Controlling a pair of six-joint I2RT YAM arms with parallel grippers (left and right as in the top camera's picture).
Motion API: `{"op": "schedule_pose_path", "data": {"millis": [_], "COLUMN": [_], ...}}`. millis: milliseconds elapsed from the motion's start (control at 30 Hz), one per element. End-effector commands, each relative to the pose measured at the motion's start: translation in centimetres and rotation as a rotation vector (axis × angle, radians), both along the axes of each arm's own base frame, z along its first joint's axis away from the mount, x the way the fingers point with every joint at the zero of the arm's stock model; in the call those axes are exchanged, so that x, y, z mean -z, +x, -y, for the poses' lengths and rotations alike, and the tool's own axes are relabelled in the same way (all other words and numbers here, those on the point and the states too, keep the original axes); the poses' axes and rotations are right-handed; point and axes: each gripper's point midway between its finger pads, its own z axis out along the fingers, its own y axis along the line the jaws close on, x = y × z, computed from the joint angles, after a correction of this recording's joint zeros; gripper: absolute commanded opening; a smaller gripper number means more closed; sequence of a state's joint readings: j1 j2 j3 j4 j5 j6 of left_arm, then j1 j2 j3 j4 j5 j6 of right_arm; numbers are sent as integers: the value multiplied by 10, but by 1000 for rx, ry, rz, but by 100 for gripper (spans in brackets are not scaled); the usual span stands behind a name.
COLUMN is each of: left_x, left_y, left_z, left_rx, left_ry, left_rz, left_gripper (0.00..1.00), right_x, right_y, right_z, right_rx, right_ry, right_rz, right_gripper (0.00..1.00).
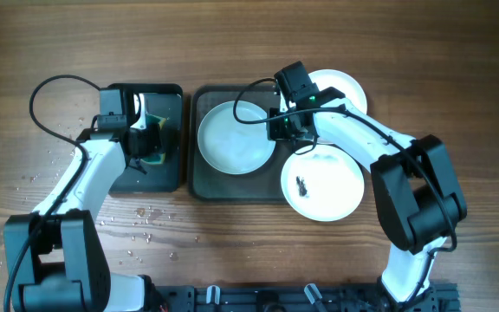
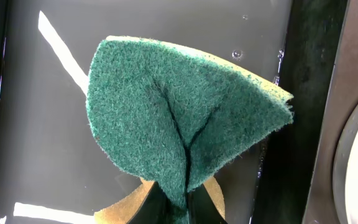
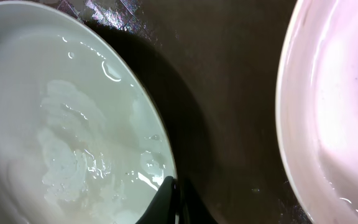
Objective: Clean dirty plates on tray and stack at the side
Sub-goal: 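Return the sponge to the water tray with the left gripper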
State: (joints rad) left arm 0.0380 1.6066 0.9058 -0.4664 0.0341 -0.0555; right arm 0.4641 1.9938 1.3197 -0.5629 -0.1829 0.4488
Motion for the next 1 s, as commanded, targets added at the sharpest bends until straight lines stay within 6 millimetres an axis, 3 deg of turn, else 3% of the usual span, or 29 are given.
{"op": "schedule_pose_path", "data": {"millis": [0, 233, 267, 400, 433, 533, 667, 700, 733, 800, 933, 967], "left_x": [3, 19, 22, 22, 21, 12, -21, -36, -50, -79, -136, -148], "left_y": [-1, -6, -7, -7, -6, -1, 10, 15, 18, 25, 28, 26], "left_z": [-3, -4, -4, -4, -4, -5, -7, -7, -8, -12, -31, -38], "left_rx": [13, 2, 2, -28, -39, -42, -46, -57, -70, -104, -259, -308], "left_ry": [17, 18, 19, 7, 3, 3, 3, 0, -4, -15, -72, -93], "left_rz": [-5, -56, -64, -64, -62, -38, 31, 65, 98, 171, 327, 362], "left_gripper": [6, 8, 15, 71, 77, 80, 80, 80, 80, 81, 87, 94], "right_x": [5, 5, 5, 5, 5, 5, 5, 5, 5, 6, 9, 9], "right_y": [-4, -5, -5, -5, -5, -5, -4, -4, -4, -3, 0, 0], "right_z": [-5, -5, -5, -5, -5, -5, -5, -5, -5, -2, 6, 6], "right_rx": [-11, -11, -11, -11, -11, -11, -13, -15, -17, -10, 4, 5], "right_ry": [12, 12, 12, 11, 11, 11, 11, 10, 9, -7, -49, -51], "right_rz": [-20, -21, -21, -20, -20, -20, -19, -17, -17, -11, 5, 6], "right_gripper": [5, 5, 5, 5, 5, 6, 6, 7, 16, 22, 24, 24]}}
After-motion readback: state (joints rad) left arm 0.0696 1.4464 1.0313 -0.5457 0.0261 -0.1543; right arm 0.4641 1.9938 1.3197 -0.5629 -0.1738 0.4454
